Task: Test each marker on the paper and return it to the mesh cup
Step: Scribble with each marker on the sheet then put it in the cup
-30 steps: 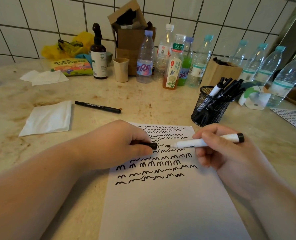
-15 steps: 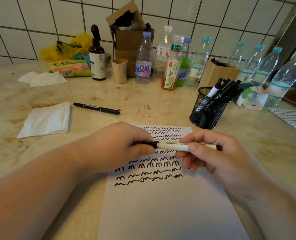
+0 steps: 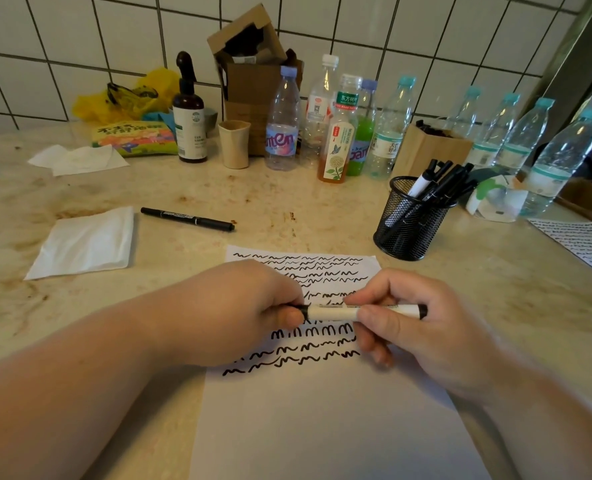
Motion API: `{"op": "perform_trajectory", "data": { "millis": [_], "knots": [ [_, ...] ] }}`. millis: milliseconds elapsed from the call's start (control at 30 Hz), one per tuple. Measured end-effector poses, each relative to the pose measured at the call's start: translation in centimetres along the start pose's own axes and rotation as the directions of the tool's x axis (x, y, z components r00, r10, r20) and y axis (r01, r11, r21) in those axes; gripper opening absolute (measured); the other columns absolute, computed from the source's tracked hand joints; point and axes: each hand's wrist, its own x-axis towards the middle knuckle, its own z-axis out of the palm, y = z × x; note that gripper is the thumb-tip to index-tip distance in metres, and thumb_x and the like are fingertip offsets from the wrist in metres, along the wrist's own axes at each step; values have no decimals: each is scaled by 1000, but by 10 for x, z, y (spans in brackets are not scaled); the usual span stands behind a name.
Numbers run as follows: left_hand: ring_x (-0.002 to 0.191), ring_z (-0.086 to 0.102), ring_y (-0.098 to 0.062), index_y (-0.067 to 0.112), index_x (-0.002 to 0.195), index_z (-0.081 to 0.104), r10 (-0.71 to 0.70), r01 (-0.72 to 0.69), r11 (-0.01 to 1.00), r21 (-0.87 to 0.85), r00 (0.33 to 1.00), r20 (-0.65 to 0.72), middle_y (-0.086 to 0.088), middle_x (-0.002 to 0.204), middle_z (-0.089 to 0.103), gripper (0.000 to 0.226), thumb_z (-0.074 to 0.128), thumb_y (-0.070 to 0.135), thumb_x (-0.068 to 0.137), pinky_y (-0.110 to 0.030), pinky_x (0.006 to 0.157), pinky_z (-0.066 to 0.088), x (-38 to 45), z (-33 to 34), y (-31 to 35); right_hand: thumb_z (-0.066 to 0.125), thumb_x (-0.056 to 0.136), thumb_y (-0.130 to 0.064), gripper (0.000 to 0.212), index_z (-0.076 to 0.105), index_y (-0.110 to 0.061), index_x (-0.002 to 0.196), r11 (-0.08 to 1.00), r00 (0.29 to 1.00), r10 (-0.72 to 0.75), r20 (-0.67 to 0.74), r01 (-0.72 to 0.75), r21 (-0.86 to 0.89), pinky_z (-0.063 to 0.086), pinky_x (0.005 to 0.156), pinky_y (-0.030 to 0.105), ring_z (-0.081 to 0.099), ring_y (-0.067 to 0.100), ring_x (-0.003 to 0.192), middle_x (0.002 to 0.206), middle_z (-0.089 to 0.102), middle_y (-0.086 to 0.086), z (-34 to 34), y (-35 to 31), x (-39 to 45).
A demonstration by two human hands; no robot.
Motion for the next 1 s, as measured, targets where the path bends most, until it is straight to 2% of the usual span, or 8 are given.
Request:
{"op": "perform_trajectory", "data": {
  "millis": [133,233,333,500,600,733,867,1000],
  "knots": [
    [62,51,-3,41,68,56,24,-19,995,-102,998,49,16,68,59,30,53,38,98,-21,61,41,-1,-1,-2,72,80,-17,5,74,-18,84,999,1000,-10,28,11,-39,45,56,40,57,23,55,66,69,14,-1,0,-3],
    [58,46,-3,43,65,57,48,-37,984,-174,997,61,15,63,55,33,55,36,97,-22,60,40,-2,-3,-2,73,76,-26,13,74,-20,87,997,998,-27,48,31,-75,47,58,42,58,24,56,67,69,14,-1,1,-5],
    [59,47,-3,41,65,57,53,-46,984,-175,998,36,14,63,55,33,56,35,97,-21,60,41,0,-2,-3,73,80,-23,6,73,-20,86,996,999,-29,23,31,-85,46,59,42,56,22,56,66,68,11,0,1,-5],
    [70,55,-3,39,80,64,29,-54,982,-178,990,-137,18,78,63,18,56,38,96,-17,58,40,7,-2,-6,67,85,-21,9,73,-24,91,979,993,-95,-67,81,-186,44,53,30,53,16,55,65,63,4,1,-3,1],
    [67,58,-7,41,98,65,-5,-39,971,-235,983,-185,11,82,66,10,56,45,94,-23,58,47,7,-4,-8,71,86,-25,6,72,-27,91,961,974,-169,-150,129,-245,41,49,25,50,15,51,60,61,-3,1,-6,4],
    [71,61,-10,44,108,60,-57,18,979,-203,981,-187,5,81,68,19,54,52,93,-29,66,52,3,-5,-15,69,90,-10,12,73,-20,86,965,893,-216,-394,135,-223,44,51,25,51,19,55,59,59,2,-9,-18,8],
    [68,62,-13,42,104,63,-64,33,986,-164,980,-188,2,79,68,19,52,53,94,-33,64,52,3,-6,-17,60,96,-9,20,75,-21,94,957,788,-275,-552,171,-232,47,63,39,58,22,63,70,64,4,-27,-39,14],
    [60,58,-11,40,101,64,-37,14,991,-130,984,-176,3,75,68,19,52,52,95,-30,56,47,4,-4,-18,58,96,-21,14,69,-30,100,885,687,-374,-623,63,-461,54,66,44,63,18,63,73,68,3,-42,-57,27]
  ]
}}
